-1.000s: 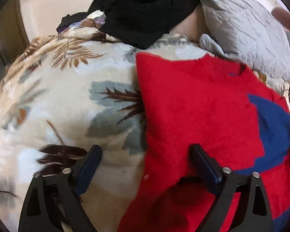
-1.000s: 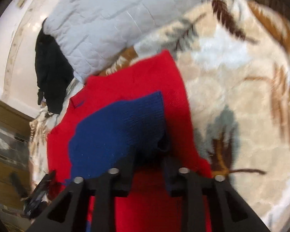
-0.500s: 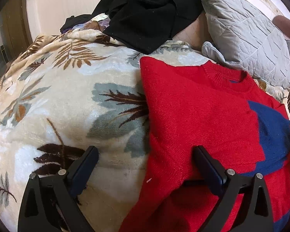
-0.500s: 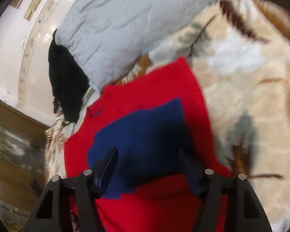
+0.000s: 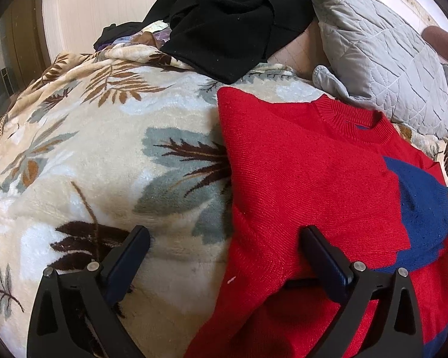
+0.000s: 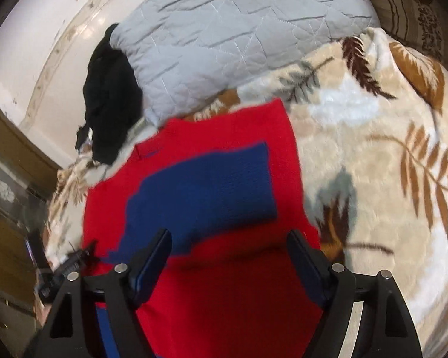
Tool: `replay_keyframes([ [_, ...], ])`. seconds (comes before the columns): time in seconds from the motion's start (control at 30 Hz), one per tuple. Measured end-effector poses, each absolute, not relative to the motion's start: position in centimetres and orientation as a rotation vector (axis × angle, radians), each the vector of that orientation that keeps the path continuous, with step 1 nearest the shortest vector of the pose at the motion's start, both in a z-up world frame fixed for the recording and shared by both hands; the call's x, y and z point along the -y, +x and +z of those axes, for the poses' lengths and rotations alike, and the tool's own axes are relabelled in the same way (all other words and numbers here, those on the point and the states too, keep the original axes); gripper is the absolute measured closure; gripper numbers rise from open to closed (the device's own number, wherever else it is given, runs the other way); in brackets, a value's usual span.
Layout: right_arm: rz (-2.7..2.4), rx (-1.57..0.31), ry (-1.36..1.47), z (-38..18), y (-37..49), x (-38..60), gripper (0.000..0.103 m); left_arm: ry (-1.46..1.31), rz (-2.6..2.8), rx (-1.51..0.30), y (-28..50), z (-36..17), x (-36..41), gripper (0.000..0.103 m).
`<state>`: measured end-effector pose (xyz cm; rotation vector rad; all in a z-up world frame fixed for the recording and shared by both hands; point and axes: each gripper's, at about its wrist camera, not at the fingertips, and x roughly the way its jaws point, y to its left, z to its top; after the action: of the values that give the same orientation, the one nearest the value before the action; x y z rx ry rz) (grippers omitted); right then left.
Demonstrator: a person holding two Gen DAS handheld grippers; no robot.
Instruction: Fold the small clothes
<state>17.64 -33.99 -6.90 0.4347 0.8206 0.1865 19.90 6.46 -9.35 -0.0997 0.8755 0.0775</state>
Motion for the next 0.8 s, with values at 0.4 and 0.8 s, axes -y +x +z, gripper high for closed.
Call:
replay_keyframes([
  [0.4,0.255,-0.753,0.366,-9.8,17.3,32.8,0.007,-0.099,0.081,-0.87,19.9,-9.3,-6.4,0.001],
  [0.8,0.264,-0.74,0.386,-10.2,18.1,32.4,0.006,-0.105,0.076,-0.861,19.8,-9.4,-6.5,0.001],
])
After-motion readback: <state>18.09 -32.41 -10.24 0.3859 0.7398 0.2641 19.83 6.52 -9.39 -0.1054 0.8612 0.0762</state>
